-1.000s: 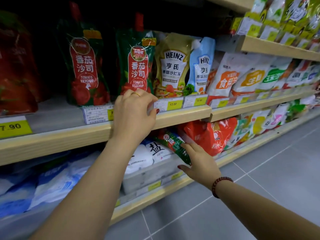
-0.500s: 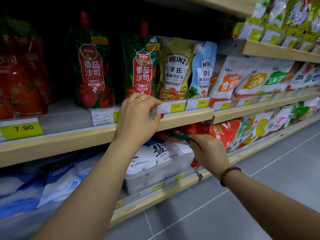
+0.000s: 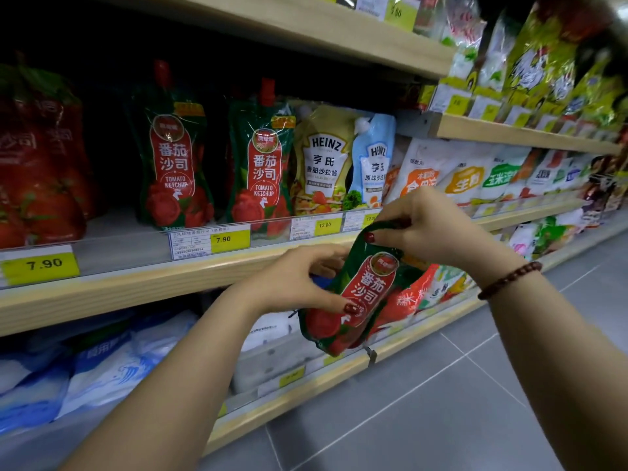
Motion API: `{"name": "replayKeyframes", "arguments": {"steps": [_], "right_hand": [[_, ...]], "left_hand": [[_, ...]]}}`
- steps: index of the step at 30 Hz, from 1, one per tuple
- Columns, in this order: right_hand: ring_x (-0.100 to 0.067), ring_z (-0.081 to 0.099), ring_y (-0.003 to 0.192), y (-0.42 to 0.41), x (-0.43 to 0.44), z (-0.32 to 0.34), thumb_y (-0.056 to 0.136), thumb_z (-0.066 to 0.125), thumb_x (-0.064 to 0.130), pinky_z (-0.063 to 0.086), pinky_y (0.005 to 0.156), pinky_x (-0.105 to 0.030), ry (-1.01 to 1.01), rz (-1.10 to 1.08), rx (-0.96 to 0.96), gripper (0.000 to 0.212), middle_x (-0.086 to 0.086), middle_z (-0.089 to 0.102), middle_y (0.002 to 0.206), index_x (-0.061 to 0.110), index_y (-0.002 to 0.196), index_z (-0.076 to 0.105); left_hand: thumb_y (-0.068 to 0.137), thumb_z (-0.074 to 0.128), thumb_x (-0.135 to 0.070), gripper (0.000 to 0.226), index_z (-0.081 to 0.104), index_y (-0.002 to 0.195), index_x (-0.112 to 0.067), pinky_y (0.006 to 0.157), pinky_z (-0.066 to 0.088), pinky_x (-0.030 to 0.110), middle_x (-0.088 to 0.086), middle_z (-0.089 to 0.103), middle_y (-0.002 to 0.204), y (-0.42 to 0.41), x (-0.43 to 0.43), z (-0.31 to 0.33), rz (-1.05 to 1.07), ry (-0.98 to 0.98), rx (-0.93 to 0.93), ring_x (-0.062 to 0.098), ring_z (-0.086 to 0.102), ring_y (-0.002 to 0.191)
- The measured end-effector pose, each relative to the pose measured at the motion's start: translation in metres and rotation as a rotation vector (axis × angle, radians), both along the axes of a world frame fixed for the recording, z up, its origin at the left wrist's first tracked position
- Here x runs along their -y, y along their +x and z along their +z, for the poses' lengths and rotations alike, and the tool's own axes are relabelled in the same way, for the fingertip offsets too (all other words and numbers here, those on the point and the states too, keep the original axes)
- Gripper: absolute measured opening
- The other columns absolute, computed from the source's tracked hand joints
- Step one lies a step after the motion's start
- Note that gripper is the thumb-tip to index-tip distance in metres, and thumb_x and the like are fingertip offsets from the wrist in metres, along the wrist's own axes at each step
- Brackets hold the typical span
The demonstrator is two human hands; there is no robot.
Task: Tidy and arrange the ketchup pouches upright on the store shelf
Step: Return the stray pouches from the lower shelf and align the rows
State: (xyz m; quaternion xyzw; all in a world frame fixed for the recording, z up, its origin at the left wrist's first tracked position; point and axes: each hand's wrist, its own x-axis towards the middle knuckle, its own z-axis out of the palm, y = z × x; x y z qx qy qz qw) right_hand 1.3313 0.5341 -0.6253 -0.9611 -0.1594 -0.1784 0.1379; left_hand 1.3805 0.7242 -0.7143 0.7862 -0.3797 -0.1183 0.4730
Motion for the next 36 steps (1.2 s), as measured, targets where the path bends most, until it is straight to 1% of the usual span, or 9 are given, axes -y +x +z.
{"name": "replayKeyframes", "arguments": {"steps": [7, 11, 14, 16, 19, 24, 27, 33, 36], "right_hand": [[-0.009, 0.063, 0.061, -0.010, -0.023, 0.029, 0.076, 0.074, 0.023, 0.049, 0.049, -0.029, 0.106, 0.022, 0.160, 0.011, 0.003, 0.066, 0.065, 0.012, 0.075, 0.072], [-0.011, 0.066, 0.073, -0.007, -0.029, 0.037, 0.064, 0.077, 0.046, 0.056, 0.062, -0.033, 0.492, 0.029, 0.288, 0.038, 0.002, 0.069, 0.082, 0.023, 0.094, 0.066], [-0.008, 0.065, 0.088, -0.004, -0.037, 0.034, 0.055, 0.074, 0.061, 0.056, 0.076, -0.033, 0.769, 0.113, 0.137, 0.066, 0.003, 0.066, 0.104, 0.026, 0.109, 0.060], [-0.014, 0.066, 0.094, 0.001, -0.048, 0.024, 0.052, 0.074, 0.060, 0.056, 0.080, -0.036, 0.802, 0.138, -0.035, 0.074, 0.002, 0.063, 0.112, 0.022, 0.114, 0.058], [-0.018, 0.068, 0.092, 0.009, -0.070, 0.007, 0.056, 0.075, 0.047, 0.058, 0.074, -0.032, 0.870, 0.215, -0.171, 0.062, -0.002, 0.066, 0.107, 0.017, 0.109, 0.062], [-0.015, 0.070, 0.085, 0.022, -0.101, -0.005, 0.075, 0.073, 0.022, 0.057, 0.064, -0.026, 1.078, 0.334, -0.224, 0.023, 0.000, 0.073, 0.094, 0.020, 0.098, 0.067], [-0.014, 0.071, 0.084, 0.025, -0.115, -0.006, 0.076, 0.072, 0.015, 0.056, 0.063, -0.023, 1.163, 0.368, -0.232, 0.020, 0.001, 0.075, 0.091, 0.017, 0.096, 0.069], [-0.013, 0.071, 0.077, 0.032, -0.139, -0.010, 0.077, 0.072, 0.011, 0.056, 0.059, -0.022, 1.242, 0.380, -0.189, 0.013, 0.000, 0.076, 0.083, 0.014, 0.090, 0.071], [-0.012, 0.071, 0.077, 0.038, -0.152, -0.012, 0.077, 0.072, 0.010, 0.057, 0.062, -0.026, 1.298, 0.378, -0.121, 0.012, 0.002, 0.076, 0.082, 0.017, 0.086, 0.071]], "left_hand": [[0.068, 0.080, -0.013, 0.041, 0.065, 0.101, -0.031, 0.069, 0.054, 0.017, -0.015, 0.072, 0.097, -0.004, -0.014, 0.000, 0.059, -0.192, -0.082, 0.004, 0.068, 0.087], [0.064, 0.083, -0.016, 0.043, 0.068, 0.100, -0.034, 0.075, 0.054, 0.020, -0.009, 0.073, 0.101, -0.007, -0.035, 0.017, 0.064, -0.333, -0.107, 0.010, 0.068, 0.094], [0.055, 0.085, -0.021, 0.051, 0.067, 0.102, -0.030, 0.082, 0.056, 0.035, -0.002, 0.072, 0.105, -0.007, -0.049, 0.031, 0.121, -0.479, -0.153, 0.017, 0.067, 0.100], [0.056, 0.082, -0.018, 0.051, 0.066, 0.104, -0.025, 0.076, 0.056, 0.031, -0.001, 0.073, 0.102, -0.007, -0.057, 0.039, 0.179, -0.577, -0.150, 0.018, 0.068, 0.097], [0.057, 0.079, -0.021, 0.048, 0.066, 0.103, -0.025, 0.071, 0.054, 0.021, -0.003, 0.074, 0.100, -0.010, -0.068, 0.050, 0.285, -0.648, -0.067, 0.014, 0.069, 0.093], [0.063, 0.078, -0.012, 0.046, 0.065, 0.106, -0.022, 0.073, 0.056, 0.026, 0.001, 0.073, 0.101, -0.012, -0.078, 0.054, 0.353, -0.658, -0.069, 0.017, 0.070, 0.093], [0.067, 0.077, -0.006, 0.043, 0.065, 0.105, -0.021, 0.070, 0.056, 0.025, 0.000, 0.074, 0.098, -0.012, -0.083, 0.053, 0.362, -0.641, -0.062, 0.017, 0.070, 0.090], [0.052, 0.081, -0.034, 0.055, 0.066, 0.104, -0.028, 0.077, 0.056, 0.029, -0.005, 0.073, 0.101, -0.012, -0.106, 0.057, 0.401, -0.545, -0.049, 0.014, 0.069, 0.094], [0.060, 0.074, -0.043, 0.041, 0.066, 0.099, -0.034, 0.079, 0.056, 0.025, -0.006, 0.071, 0.099, -0.013, -0.126, 0.060, 0.546, -0.455, 0.073, 0.011, 0.067, 0.095]]}}
